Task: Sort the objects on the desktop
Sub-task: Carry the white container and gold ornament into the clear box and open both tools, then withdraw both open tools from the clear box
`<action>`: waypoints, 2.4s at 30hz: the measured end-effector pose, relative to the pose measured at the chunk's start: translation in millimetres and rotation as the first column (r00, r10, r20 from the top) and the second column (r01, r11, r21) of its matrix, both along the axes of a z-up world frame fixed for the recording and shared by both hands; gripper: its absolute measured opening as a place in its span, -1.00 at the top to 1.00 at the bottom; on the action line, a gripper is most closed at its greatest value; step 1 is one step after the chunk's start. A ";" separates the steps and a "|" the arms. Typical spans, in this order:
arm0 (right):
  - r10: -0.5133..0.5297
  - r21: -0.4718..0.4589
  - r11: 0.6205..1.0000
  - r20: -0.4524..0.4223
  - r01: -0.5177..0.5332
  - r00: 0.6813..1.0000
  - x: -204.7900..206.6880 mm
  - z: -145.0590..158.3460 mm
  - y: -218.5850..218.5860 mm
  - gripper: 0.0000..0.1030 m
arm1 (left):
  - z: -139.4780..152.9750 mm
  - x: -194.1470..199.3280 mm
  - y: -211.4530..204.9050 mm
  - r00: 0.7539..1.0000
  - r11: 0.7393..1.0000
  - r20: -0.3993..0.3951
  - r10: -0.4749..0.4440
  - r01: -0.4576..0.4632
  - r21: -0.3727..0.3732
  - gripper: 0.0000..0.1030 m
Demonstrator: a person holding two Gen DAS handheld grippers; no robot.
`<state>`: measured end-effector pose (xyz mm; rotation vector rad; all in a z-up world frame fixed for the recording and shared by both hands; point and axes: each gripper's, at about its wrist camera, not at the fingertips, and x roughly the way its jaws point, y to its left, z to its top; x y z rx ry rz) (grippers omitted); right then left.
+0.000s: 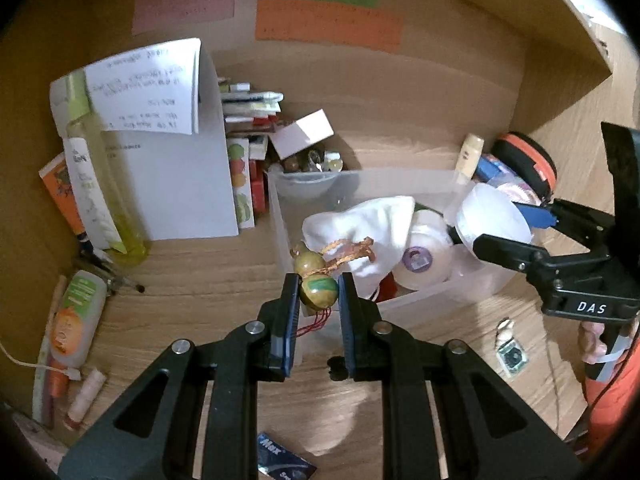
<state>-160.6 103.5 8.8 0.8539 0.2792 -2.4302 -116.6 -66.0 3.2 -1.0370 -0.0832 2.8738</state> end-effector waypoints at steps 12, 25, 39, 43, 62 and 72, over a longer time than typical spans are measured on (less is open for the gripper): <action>0.005 0.008 1.000 0.019 -0.006 1.000 -15.8 -12.2 -11.5 -0.22 | -9.0 -19.3 13.4 0.999 0.999 0.030 -0.039 0.039 -0.025 0.64; -0.029 0.072 0.997 -0.017 0.030 0.999 -15.9 -21.9 -18.7 -0.22 | -10.8 -25.9 14.2 0.998 0.999 0.028 -0.052 0.052 -0.004 0.61; -0.070 0.147 0.985 -0.145 0.092 0.987 -6.9 -25.0 -22.8 -0.45 | -7.7 -22.2 17.8 0.998 0.998 0.011 -0.054 0.054 -0.008 0.23; -0.070 0.156 0.983 -0.164 0.095 0.984 -4.0 -24.2 -23.1 -0.46 | -2.5 -15.3 23.5 0.999 0.998 -0.015 -0.051 0.050 -0.041 -0.12; -0.068 0.148 0.984 -0.183 0.096 0.981 9.9 -12.7 -19.5 -0.72 | 39.3 30.6 1.0 0.994 0.998 -0.101 0.045 -0.049 -0.037 -0.84; -0.112 0.133 0.981 -0.184 0.138 0.977 39.7 -6.4 2.4 -0.86 | 22.7 48.3 -7.7 0.997 0.996 -0.054 0.052 -0.055 -0.065 -0.84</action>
